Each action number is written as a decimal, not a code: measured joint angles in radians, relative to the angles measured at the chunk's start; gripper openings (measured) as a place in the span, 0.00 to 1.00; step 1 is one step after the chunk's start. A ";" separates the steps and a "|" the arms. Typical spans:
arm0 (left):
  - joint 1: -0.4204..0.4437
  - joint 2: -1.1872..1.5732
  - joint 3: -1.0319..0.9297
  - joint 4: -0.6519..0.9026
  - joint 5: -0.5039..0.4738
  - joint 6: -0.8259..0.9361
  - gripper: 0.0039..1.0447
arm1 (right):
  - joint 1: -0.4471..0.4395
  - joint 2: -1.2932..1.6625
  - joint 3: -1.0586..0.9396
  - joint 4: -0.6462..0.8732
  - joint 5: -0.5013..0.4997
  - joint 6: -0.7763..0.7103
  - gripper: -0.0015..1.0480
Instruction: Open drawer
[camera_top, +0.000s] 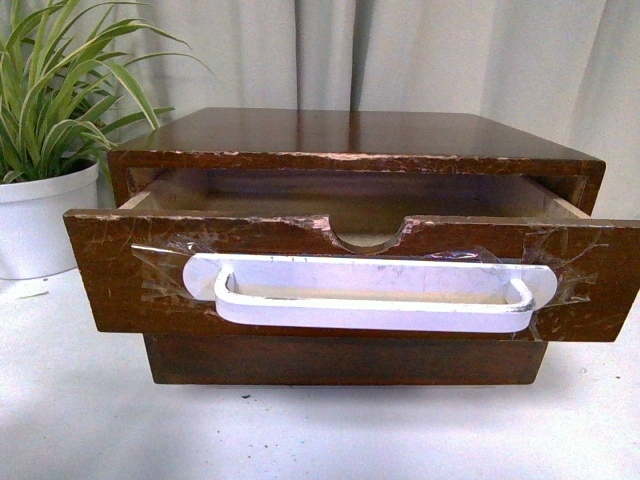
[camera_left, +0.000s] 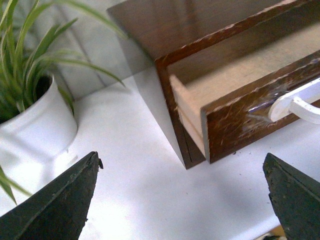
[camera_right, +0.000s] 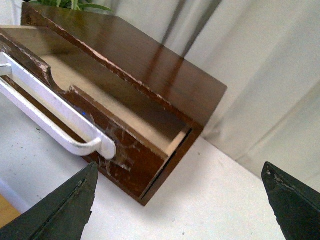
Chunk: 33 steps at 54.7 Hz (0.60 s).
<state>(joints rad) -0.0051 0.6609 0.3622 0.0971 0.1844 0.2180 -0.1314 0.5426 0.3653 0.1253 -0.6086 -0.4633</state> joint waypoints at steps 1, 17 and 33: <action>0.008 -0.013 -0.006 -0.007 -0.002 -0.008 0.94 | -0.022 -0.020 -0.019 0.000 -0.014 0.021 0.91; 0.063 -0.489 -0.167 -0.331 -0.134 -0.364 0.94 | -0.311 -0.316 -0.190 -0.131 -0.169 0.192 0.91; 0.067 -0.500 -0.194 -0.331 -0.140 -0.419 0.94 | -0.305 -0.323 -0.204 -0.156 -0.152 0.254 0.91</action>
<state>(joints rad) 0.0616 0.1608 0.1684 -0.2340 0.0441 -0.2008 -0.4366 0.2192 0.1612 -0.0307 -0.7605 -0.2092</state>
